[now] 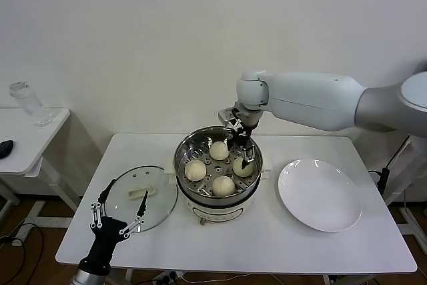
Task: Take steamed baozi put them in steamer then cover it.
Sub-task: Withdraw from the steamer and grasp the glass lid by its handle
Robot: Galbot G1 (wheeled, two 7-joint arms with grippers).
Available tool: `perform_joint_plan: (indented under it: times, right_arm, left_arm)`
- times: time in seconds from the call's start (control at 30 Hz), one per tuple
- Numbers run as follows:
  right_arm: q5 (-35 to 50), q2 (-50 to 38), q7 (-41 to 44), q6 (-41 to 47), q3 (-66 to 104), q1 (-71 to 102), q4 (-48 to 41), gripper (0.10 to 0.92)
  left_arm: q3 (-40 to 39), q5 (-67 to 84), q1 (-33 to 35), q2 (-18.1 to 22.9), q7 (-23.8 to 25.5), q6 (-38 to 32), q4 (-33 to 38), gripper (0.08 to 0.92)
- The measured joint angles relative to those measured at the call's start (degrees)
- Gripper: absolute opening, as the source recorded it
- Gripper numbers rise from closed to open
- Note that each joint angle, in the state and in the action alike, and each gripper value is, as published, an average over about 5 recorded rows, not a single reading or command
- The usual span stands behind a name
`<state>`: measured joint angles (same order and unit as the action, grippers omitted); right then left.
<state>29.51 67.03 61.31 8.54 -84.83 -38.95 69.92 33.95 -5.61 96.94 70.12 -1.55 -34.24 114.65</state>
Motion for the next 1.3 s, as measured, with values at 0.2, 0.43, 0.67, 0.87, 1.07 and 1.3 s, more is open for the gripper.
perform_joint_plan:
  times: [0.2,0.43,0.67,0.87,1.07,1.3]
  right_arm:
    - [2.26,-7.14,-15.87,-4.15,6.02,3.16,7.27,0.823]
    - [2.37,-15.9,-42.18,-9.53,18.84,14.39,13.75,0.823]
    - [0.06,-20.66,-62.66,-14.67,40.06,34.48,17.78,0.823]
    - [-3.35,-20.46,-70.82,-19.07,61.17,54.95,20.58,0.823]
    - [-6.85,-16.93,-74.27,-23.24,79.7,73.4,22.28,0.823]
    - [-9.7,-11.26,-75.59,-27.12,96.54,90.11,23.77,0.823]
  left_arm:
    - [-0.32,-3.89,-1.44,-0.58,-2.7,1.67,-0.02,0.823]
    - [-1.29,-10.73,-3.68,-1.3,-8.1,4.84,-0.74,0.823]
    - [-2.53,-19.32,-5.61,-2.3,-13.66,8.57,-2.06,0.823]
    - [-2.63,-27.75,-6.65,-2.73,-17.56,11.88,-3.17,0.823]
    - [-1.47,-35.75,-6.66,-3.14,-18.63,13.86,-4.62,0.823]
    - [0.24,-43.2,-7.3,-3.94,-17.87,15.56,-7.12,0.823]
